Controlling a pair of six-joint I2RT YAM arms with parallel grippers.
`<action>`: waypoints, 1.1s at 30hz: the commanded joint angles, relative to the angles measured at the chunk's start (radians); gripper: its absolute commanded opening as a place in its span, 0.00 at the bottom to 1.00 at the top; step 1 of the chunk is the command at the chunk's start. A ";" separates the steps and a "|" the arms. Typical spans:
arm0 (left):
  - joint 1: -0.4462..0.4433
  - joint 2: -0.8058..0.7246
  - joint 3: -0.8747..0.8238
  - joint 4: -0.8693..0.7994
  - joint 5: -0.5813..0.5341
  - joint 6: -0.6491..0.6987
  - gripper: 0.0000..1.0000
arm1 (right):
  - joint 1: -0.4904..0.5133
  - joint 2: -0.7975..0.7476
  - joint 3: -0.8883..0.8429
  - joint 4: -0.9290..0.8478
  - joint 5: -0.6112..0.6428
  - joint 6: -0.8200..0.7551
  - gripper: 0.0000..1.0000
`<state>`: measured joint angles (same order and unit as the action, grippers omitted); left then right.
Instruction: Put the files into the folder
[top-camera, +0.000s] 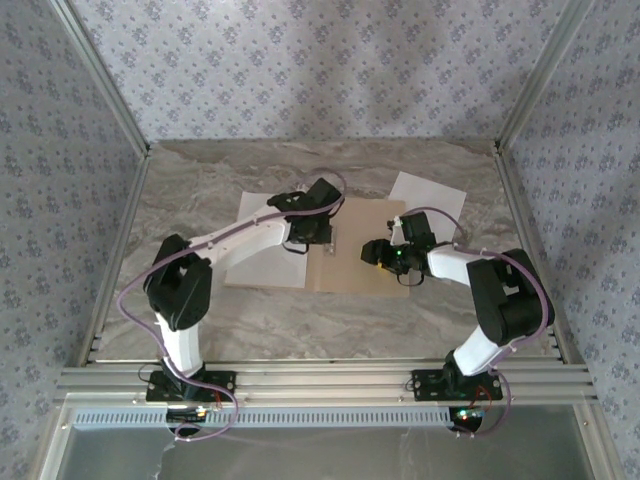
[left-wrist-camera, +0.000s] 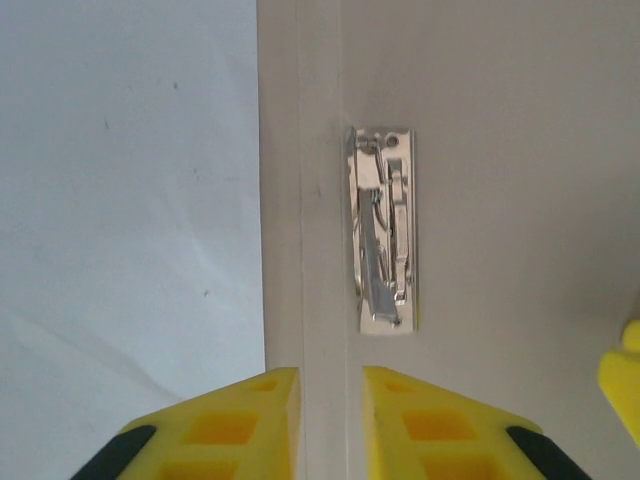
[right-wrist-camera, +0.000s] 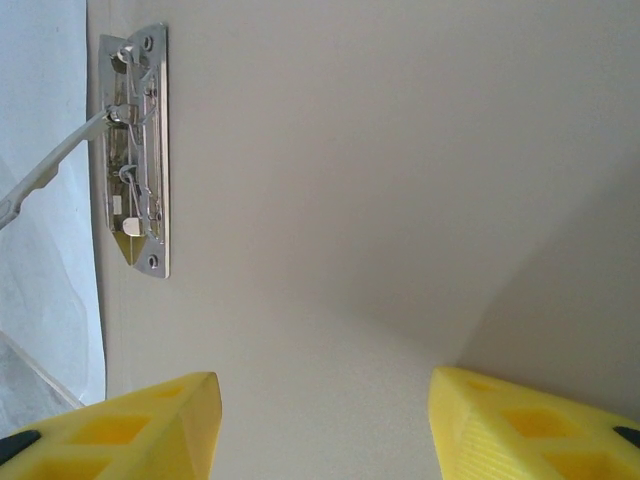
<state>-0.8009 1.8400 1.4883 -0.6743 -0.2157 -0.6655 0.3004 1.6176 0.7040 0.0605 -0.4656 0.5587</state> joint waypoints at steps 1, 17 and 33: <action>-0.017 -0.026 -0.073 0.051 0.054 0.013 0.20 | -0.006 0.029 0.013 -0.083 0.004 -0.032 0.59; 0.022 0.177 0.073 0.083 -0.008 0.069 0.14 | -0.005 0.021 0.030 -0.104 0.000 -0.049 0.59; 0.093 0.408 0.391 0.047 0.036 0.151 0.14 | -0.009 -0.007 0.050 -0.150 0.006 -0.072 0.59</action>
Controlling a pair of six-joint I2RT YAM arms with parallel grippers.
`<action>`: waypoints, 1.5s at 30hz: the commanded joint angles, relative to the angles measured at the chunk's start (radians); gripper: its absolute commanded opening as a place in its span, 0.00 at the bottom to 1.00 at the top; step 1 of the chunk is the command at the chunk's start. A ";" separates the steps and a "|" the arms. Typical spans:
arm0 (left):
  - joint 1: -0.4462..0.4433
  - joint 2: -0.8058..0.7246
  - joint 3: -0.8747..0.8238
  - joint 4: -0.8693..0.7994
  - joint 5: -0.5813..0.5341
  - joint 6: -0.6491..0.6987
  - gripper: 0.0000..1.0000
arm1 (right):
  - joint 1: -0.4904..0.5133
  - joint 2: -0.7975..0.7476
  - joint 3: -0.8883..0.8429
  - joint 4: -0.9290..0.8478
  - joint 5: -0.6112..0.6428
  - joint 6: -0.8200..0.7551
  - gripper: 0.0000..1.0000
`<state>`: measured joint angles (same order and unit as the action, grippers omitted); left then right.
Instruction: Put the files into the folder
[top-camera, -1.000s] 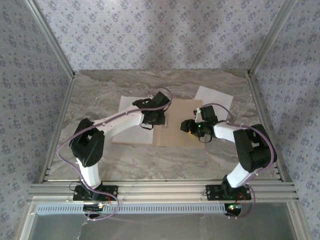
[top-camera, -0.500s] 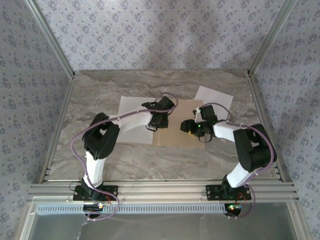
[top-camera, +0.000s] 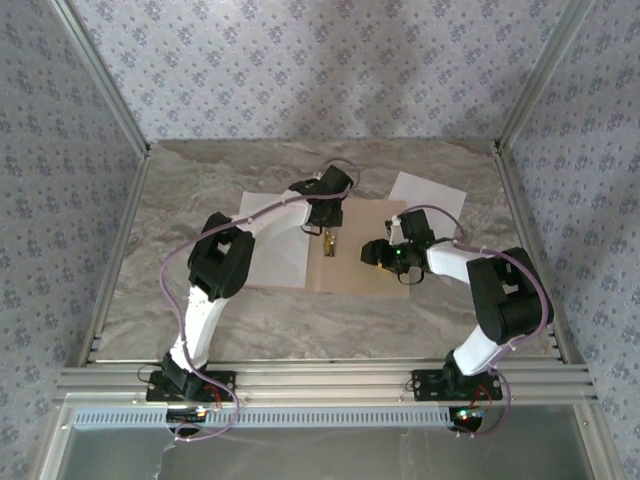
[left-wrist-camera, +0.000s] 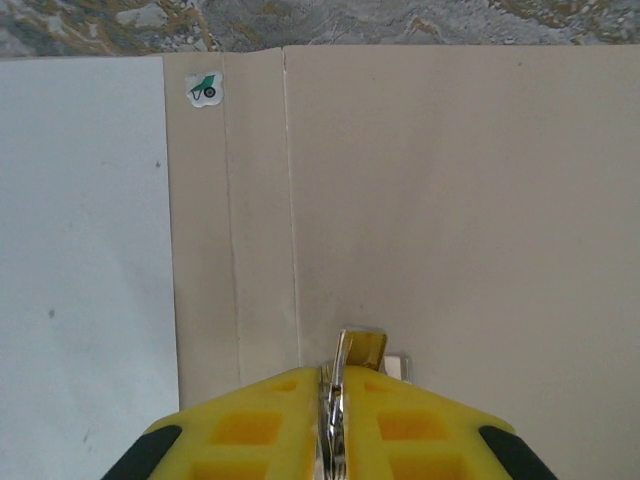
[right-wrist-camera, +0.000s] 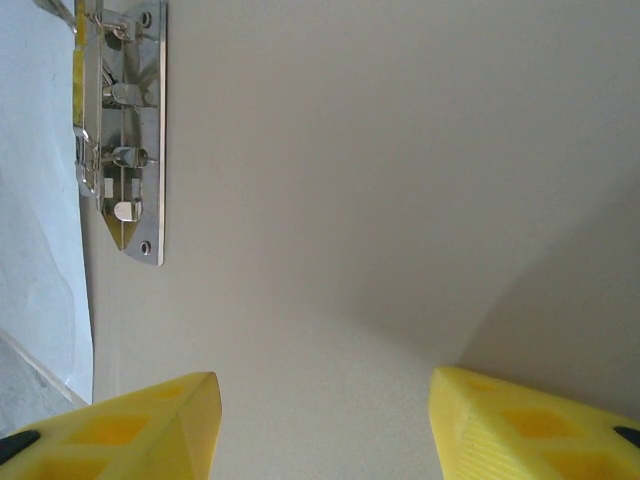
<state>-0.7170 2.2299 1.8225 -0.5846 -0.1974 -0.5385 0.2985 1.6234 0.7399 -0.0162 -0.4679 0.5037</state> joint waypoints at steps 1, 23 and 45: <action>0.010 0.023 0.070 -0.051 0.021 0.025 0.14 | -0.006 -0.014 0.018 -0.075 0.009 -0.019 0.59; 0.105 -0.465 -0.388 -0.028 0.043 -0.051 0.28 | -0.003 -0.014 0.041 -0.101 0.015 -0.027 0.60; 0.345 -0.638 -0.981 0.231 0.192 -0.144 0.29 | 0.067 0.063 0.107 -0.096 0.036 0.000 0.59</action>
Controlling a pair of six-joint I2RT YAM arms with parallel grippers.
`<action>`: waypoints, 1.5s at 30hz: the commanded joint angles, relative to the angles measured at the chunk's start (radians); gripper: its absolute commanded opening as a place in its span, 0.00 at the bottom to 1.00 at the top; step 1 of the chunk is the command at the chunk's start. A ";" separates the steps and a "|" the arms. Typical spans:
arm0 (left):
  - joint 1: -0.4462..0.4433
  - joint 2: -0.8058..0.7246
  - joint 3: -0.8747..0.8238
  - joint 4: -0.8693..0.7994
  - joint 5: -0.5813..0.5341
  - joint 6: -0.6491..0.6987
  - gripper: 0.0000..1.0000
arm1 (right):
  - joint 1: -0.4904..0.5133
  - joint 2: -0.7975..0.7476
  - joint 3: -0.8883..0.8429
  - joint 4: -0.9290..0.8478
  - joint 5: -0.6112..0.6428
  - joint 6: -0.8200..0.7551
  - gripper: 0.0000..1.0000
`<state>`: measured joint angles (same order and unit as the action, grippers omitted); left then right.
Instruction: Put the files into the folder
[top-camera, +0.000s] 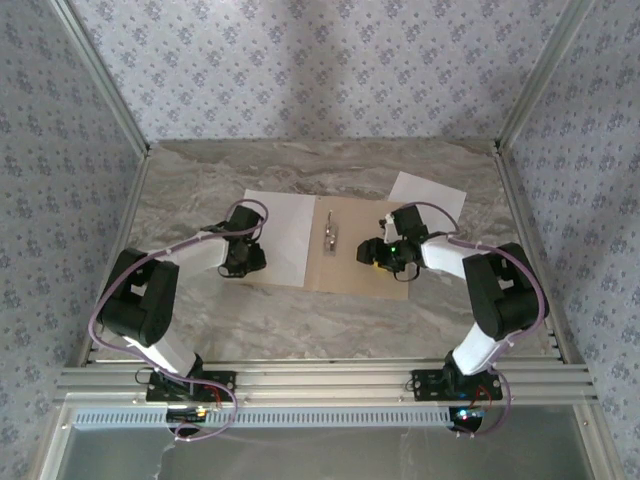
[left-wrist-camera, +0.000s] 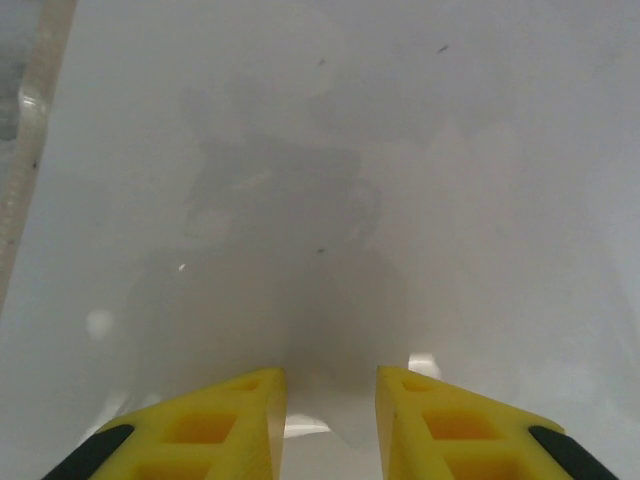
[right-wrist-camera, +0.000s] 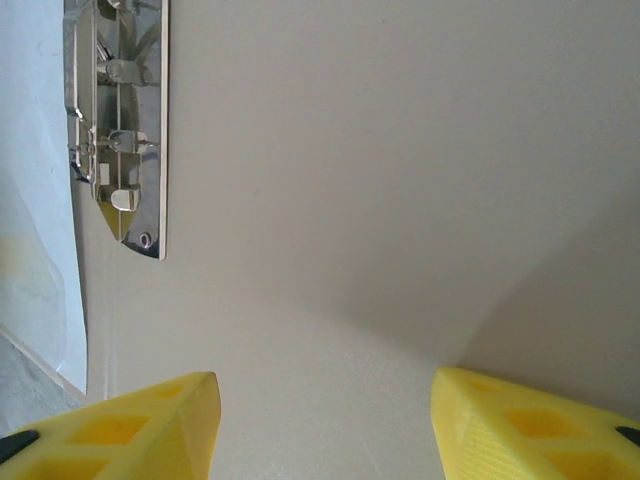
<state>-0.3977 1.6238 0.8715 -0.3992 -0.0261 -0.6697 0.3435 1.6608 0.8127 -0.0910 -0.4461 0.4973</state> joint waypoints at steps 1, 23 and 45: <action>0.039 -0.036 -0.046 0.054 0.024 -0.012 0.29 | 0.030 0.035 0.043 -0.020 0.017 0.011 0.59; 0.330 -0.165 -0.204 -0.001 0.034 0.040 0.29 | 0.205 0.269 0.288 0.035 0.017 0.108 0.59; 0.341 -0.261 0.012 -0.151 0.059 0.082 0.31 | 0.062 -0.048 0.342 -0.223 0.050 -0.016 0.63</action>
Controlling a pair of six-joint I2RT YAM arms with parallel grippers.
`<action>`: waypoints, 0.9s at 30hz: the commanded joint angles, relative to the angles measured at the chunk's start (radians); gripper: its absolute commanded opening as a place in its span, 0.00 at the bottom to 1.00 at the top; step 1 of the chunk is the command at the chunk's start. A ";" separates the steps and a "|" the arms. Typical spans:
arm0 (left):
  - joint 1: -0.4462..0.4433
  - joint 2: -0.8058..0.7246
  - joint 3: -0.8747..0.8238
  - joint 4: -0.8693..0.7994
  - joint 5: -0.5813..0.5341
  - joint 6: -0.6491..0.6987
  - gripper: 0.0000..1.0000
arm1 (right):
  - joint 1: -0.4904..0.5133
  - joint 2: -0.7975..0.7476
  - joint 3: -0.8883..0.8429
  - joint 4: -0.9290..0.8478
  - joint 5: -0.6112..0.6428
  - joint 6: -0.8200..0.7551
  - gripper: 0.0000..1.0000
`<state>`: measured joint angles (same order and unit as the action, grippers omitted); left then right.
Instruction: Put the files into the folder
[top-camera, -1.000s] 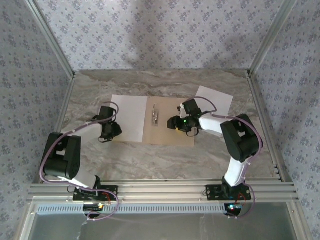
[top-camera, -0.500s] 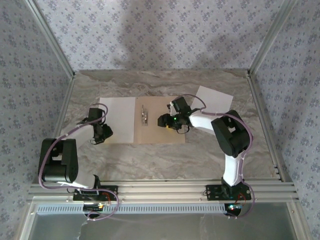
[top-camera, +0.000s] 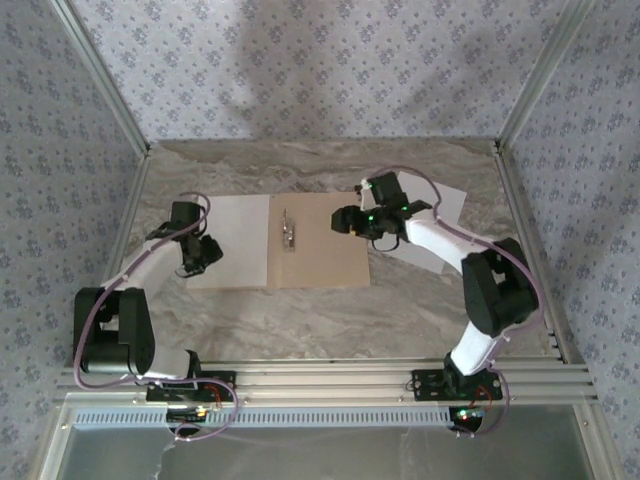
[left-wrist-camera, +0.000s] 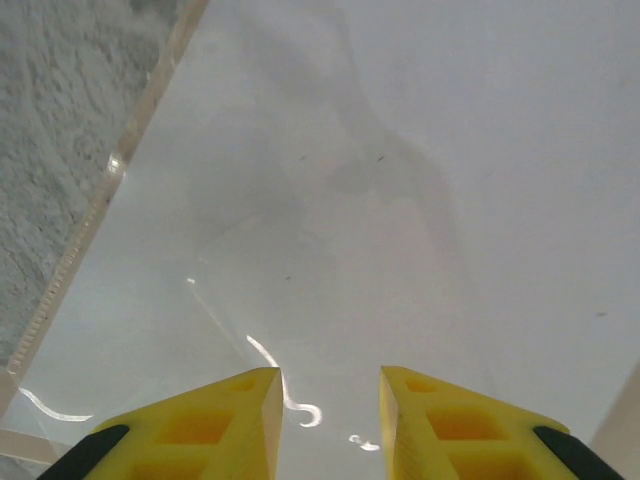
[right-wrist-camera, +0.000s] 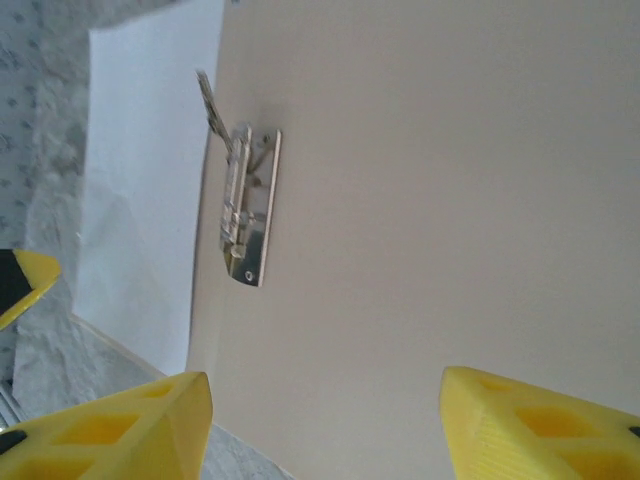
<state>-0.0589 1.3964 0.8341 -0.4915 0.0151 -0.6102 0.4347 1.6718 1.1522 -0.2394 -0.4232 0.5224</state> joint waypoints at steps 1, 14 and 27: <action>0.000 -0.041 0.064 -0.067 0.025 0.023 0.31 | -0.046 -0.078 -0.009 -0.075 0.036 -0.046 0.63; -0.194 -0.169 0.193 -0.105 -0.013 -0.016 0.32 | -0.217 -0.046 -0.141 0.000 0.114 -0.045 0.62; -0.376 -0.056 0.278 -0.089 -0.057 -0.048 0.32 | -0.214 0.123 -0.133 0.020 0.091 0.008 0.59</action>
<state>-0.4202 1.3174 1.0721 -0.5694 -0.0170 -0.6422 0.2165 1.7939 1.0214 -0.2241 -0.3290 0.5117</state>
